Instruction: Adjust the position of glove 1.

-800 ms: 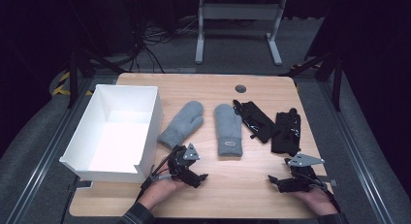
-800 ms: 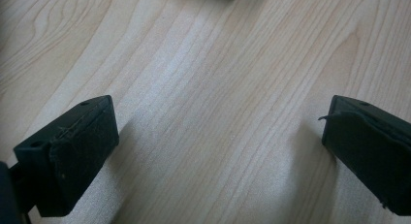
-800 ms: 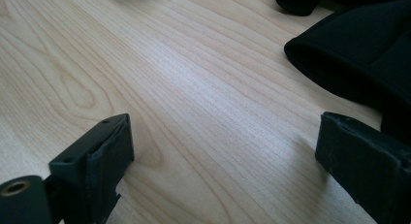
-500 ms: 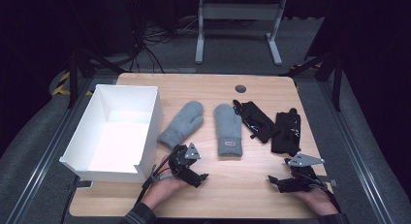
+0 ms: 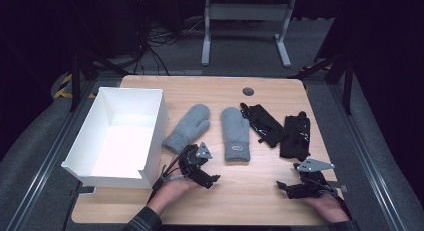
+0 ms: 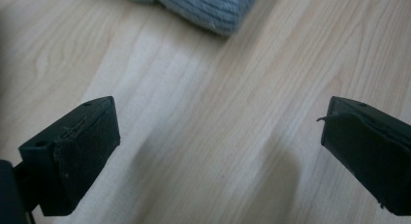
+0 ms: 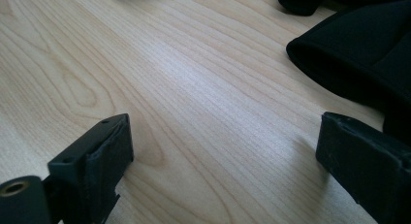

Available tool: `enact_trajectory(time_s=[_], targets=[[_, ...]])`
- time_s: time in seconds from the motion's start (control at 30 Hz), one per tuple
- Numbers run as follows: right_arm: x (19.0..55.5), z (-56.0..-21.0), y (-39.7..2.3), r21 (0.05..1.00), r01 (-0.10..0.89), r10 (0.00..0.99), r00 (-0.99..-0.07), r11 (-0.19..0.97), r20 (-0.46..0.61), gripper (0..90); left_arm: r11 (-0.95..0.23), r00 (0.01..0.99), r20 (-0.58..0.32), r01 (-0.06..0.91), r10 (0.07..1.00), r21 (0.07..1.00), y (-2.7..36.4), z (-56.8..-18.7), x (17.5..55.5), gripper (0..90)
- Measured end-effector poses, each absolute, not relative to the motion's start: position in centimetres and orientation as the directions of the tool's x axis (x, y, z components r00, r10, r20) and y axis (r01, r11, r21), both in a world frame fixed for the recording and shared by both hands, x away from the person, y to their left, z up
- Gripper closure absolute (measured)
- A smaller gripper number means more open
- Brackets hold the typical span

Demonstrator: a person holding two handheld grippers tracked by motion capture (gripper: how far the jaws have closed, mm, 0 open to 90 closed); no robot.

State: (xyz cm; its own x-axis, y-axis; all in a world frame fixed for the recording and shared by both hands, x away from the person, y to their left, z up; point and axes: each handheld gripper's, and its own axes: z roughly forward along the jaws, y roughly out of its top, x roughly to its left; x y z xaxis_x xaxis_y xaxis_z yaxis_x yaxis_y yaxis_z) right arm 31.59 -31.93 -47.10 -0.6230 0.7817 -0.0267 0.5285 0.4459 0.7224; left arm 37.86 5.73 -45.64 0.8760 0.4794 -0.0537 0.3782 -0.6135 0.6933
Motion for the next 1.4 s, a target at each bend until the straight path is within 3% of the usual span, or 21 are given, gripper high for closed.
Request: enact_trajectory(time_s=[0.47,0.7,1.1,1.4], targets=[[31.6,-47.1,-31.9,0.722,0.528,0.78,-0.625,0.447,-0.027,6.8,-0.595,0.888,-0.048,0.347,0.458,0.725,3.7,-43.7,39.3,6.6],[31.6,-47.1,-31.9,0.723,0.528,0.781,-0.624,0.446,-0.026,6.8,-0.567,0.892,-0.062,0.337,0.448,0.751,3.0,-42.7,40.2,25.1],[31.6,-47.1,-31.9,0.723,0.527,0.78,-0.625,0.447,-0.027,6.8,-0.569,0.919,-0.101,0.32,0.382,0.757,0.5,-42.3,41.8,87.1],[31.6,-47.1,-31.9,0.722,0.526,0.779,-0.627,0.449,-0.027,6.7,-0.566,0.92,-0.129,0.334,0.371,0.754,-1.4,-42.0,43.5,90.0]])
